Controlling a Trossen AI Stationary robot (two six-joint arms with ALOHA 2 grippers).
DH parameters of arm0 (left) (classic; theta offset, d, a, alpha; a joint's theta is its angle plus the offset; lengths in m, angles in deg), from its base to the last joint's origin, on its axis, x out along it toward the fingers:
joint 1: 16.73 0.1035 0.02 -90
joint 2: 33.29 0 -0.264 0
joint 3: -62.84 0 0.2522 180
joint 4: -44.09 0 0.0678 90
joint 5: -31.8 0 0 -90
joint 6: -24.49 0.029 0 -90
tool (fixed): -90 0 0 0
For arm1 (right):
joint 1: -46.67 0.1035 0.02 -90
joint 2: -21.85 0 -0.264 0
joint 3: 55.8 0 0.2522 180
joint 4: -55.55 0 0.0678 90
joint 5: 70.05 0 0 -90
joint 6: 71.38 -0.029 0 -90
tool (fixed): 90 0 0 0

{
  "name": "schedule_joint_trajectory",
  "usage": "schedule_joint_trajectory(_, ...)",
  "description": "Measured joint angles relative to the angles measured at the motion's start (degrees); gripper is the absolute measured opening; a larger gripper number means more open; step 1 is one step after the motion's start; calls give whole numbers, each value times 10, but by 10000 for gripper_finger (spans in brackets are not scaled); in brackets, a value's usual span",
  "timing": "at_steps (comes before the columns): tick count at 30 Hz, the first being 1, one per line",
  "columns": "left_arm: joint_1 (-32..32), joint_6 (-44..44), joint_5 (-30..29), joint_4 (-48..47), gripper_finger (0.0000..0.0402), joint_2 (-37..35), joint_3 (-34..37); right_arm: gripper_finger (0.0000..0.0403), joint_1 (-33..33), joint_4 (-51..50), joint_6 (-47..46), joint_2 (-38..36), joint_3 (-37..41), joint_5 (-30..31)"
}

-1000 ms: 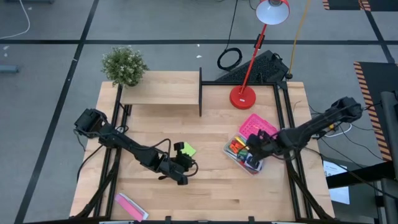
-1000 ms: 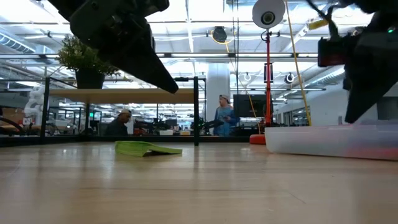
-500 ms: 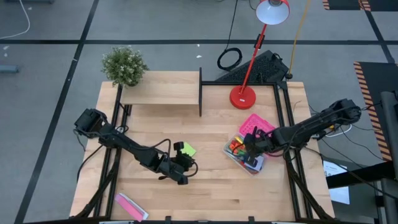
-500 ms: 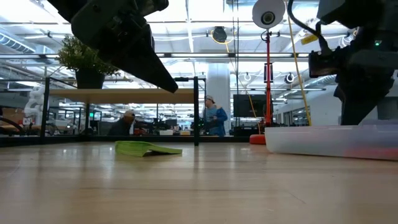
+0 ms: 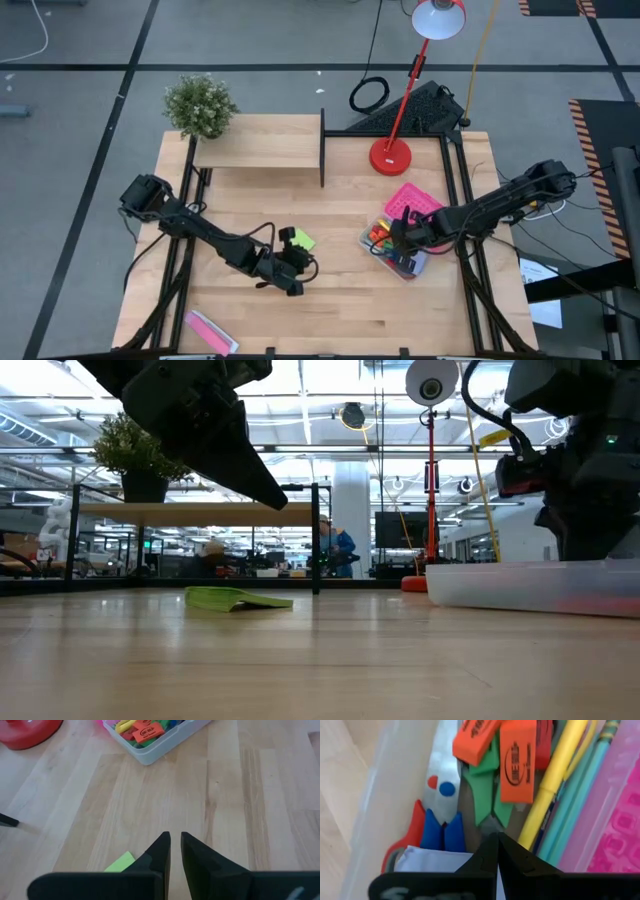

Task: Pack school essentials
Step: Put the purple sticky notes into the pink supply box, then put the green sticky notes into the pink supply box

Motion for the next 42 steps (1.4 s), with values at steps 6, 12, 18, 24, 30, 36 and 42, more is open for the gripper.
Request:
schedule_joint_trajectory(6, 0, 0, 0, 0, 49, 0, 0, 0, 0, -23, -1, 0, 0, -10)
schedule_joint_trajectory(12, 0, 1, 0, 0, 49, 0, 0, 0, 0, -39, -11, -16, 0, -11)
schedule_joint_trajectory(18, 0, 1, 0, 0, 49, 0, 0, 0, 0, -37, -26, -43, 0, -10)
schedule_joint_trajectory(24, 0, 0, 0, 0, 49, 0, 0, 0, 19, -37, -41, -82, 0, -9)
schedule_joint_trajectory(30, 0, -26, -14, -25, 49, -3, 0, 0, 67, 36, 7, -113, 0, 45)
schedule_joint_trajectory(36, -9, -50, -33, -77, 49, -51, -1, 0, 108, 151, 96, -112, 0, 116)
schedule_joint_trajectory(42, -12, -117, -8, -148, 53, -74, 0, 0, 118, 228, 150, -101, 0, 184)
